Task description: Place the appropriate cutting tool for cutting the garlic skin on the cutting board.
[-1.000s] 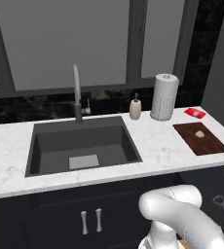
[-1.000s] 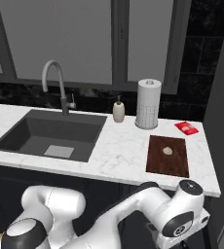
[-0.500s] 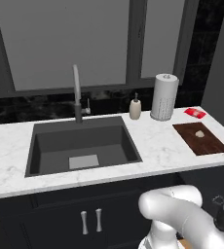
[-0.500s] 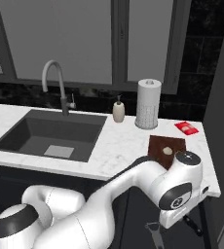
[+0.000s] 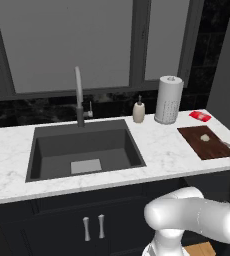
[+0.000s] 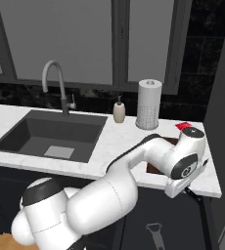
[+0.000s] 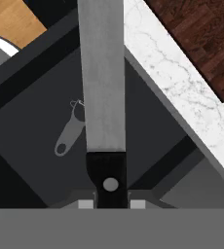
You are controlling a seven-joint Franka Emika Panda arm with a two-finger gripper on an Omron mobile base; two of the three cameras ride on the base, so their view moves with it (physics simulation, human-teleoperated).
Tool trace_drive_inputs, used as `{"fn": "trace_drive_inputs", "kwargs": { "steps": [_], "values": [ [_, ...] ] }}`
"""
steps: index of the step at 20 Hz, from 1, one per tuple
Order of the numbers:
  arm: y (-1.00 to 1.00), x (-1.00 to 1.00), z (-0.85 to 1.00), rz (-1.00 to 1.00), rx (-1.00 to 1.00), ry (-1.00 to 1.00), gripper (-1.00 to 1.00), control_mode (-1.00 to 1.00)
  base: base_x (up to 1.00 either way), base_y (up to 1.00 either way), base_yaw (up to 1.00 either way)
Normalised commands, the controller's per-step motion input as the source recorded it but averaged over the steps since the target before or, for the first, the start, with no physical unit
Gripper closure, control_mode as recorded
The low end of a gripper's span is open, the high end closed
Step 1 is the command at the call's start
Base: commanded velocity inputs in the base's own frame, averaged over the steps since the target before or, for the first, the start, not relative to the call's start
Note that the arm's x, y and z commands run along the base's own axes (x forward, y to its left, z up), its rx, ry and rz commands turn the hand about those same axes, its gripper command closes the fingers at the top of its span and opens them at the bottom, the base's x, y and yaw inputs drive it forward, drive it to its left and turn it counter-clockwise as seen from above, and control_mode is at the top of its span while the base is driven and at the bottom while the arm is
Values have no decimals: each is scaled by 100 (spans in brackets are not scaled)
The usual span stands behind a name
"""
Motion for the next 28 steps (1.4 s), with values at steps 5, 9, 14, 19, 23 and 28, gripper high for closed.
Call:
{"fn": "trace_drive_inputs", "kwargs": {
  "steps": [5,9,14,19,23,28],
  "values": [
    [0,98,-1,10,6,0,100,-100,0,0,0],
    [0,99,-7,10,3,0,100,-100,0,0,0],
    [1,83,-34,8,3,1,100,-100,0,0,0],
    [1,72,-43,7,4,2,100,-100,0,0,0],
    [10,52,-45,7,1,8,100,-100,0,0,0],
    [26,1,-73,7,0,8,100,-100,0,0,0]
  ]
}}
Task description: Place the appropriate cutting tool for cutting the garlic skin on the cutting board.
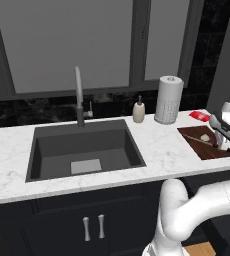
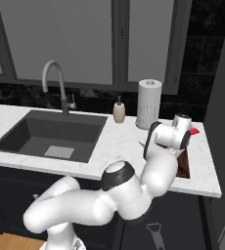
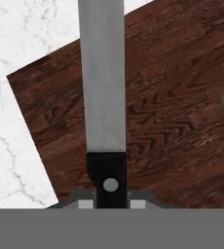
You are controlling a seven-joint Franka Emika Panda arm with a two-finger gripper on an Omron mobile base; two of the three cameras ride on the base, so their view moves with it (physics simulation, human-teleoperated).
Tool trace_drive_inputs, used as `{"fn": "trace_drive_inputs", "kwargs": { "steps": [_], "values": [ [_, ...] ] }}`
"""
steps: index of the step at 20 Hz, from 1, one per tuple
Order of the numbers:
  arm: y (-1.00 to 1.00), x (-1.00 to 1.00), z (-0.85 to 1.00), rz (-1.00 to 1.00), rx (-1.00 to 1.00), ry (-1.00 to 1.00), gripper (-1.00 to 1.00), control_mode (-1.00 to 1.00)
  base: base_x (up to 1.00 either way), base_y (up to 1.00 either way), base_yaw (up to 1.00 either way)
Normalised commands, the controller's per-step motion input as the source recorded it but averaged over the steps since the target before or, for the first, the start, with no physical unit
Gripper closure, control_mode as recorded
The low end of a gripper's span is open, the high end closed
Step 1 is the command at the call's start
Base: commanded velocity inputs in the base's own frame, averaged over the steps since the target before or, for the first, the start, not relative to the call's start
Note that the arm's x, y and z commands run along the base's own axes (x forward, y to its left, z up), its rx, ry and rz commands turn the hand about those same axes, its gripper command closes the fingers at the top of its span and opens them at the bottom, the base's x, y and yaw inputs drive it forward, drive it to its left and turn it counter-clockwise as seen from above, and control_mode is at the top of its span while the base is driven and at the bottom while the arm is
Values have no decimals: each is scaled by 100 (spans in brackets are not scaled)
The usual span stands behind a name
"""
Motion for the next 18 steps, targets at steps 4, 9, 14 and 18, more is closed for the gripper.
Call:
{"fn": "trace_drive_inputs", "kwargs": {
  "steps": [4,9,14,18],
  "values": [
    [31,0,-72,6,0,5,-100,-100,0,0,0],
    [2,-23,-23,3,1,0,-100,-100,0,0,0],
    [4,-54,46,0,0,-1,-100,-100,0,0,0],
    [54,-38,56,0,0,-3,-100,-100,0,0,0]
  ]
}}
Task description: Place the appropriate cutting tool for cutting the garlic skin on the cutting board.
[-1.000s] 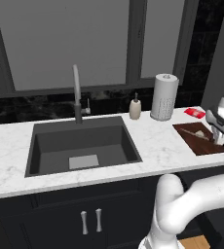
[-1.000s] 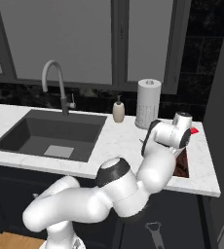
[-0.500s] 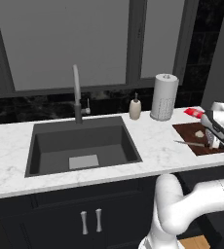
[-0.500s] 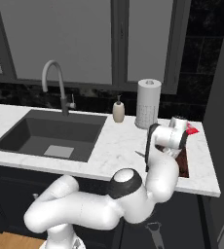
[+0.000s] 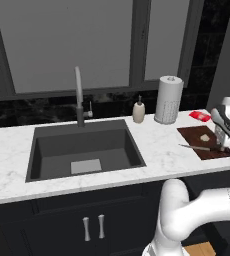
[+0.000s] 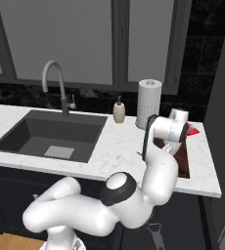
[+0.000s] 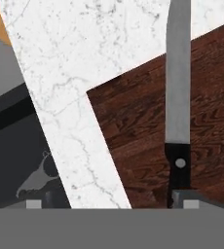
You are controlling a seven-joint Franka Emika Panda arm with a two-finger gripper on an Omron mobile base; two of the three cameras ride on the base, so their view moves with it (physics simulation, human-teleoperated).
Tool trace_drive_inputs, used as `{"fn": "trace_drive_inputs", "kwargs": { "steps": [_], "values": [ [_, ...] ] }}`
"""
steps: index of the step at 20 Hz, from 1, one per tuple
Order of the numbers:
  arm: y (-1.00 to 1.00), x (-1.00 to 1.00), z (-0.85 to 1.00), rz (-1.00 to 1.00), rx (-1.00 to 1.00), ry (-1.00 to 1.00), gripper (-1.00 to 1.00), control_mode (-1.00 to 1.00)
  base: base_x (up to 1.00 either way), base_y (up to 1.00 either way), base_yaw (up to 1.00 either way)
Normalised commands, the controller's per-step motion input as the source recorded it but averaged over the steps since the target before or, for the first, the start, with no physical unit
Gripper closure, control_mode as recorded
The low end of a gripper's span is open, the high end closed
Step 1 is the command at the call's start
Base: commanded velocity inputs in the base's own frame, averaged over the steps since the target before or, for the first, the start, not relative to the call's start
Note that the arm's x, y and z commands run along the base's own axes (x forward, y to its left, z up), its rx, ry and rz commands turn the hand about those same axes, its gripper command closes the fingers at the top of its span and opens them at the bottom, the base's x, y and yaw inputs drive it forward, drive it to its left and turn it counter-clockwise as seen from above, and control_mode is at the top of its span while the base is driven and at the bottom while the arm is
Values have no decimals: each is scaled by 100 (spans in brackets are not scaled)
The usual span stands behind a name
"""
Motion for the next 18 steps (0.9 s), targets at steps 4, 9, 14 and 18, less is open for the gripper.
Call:
{"fn": "trace_drive_inputs", "kwargs": {
  "steps": [4,9,14,18],
  "values": [
    [79,-32,35,0,0,-4,-100,-100,0,0,0],
    [99,-44,6,0,0,-1,-100,-100,0,0,0],
    [100,-57,0,0,0,-5,-100,-100,0,0,0],
    [100,-39,2,0,0,-5,-100,-100,0,0,0]
  ]
}}
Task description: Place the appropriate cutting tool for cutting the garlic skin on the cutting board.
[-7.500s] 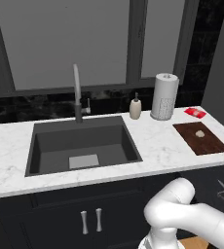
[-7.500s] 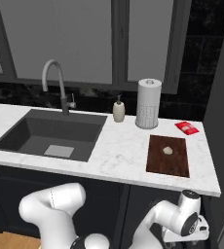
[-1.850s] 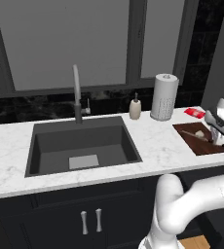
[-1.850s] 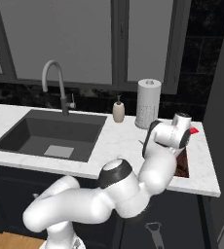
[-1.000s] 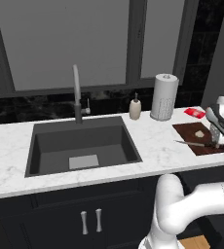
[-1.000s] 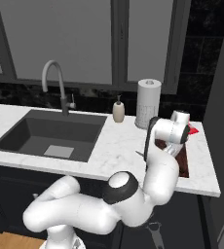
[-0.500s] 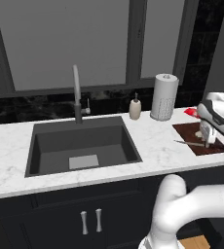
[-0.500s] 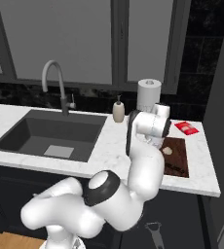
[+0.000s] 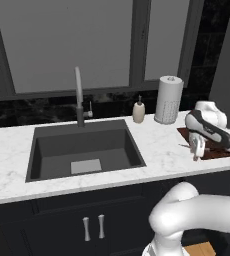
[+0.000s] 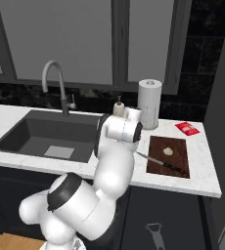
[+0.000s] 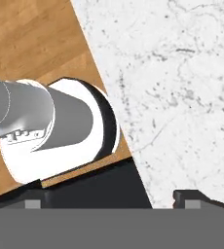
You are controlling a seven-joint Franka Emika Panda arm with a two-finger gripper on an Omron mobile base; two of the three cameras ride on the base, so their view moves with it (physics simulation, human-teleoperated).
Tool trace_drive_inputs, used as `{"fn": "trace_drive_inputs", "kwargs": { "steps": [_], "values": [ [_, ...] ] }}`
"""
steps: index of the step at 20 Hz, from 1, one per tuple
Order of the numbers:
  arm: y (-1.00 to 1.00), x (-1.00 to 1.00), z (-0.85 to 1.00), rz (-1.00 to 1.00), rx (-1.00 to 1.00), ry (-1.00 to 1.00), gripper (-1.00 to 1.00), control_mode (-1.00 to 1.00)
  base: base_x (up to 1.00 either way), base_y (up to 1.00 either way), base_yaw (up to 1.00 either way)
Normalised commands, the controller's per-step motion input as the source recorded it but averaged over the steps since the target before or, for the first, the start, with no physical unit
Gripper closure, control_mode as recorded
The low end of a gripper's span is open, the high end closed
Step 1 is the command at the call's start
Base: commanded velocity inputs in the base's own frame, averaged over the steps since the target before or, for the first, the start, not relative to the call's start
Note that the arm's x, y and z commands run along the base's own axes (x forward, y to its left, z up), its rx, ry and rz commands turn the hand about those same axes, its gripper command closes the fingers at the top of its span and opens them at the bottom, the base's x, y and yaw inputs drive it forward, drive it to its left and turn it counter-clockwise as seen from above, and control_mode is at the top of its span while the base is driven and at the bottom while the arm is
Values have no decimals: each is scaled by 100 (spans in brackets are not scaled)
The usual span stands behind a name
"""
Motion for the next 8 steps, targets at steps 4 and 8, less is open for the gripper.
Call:
{"fn": "trace_drive_inputs", "kwargs": {
  "steps": [4,8],
  "values": [
    [100,-25,16,0,0,-8,-100,-100,0,0,0],
    [100,-14,18,0,0,-7,-100,-100,0,0,0]
  ]
}}
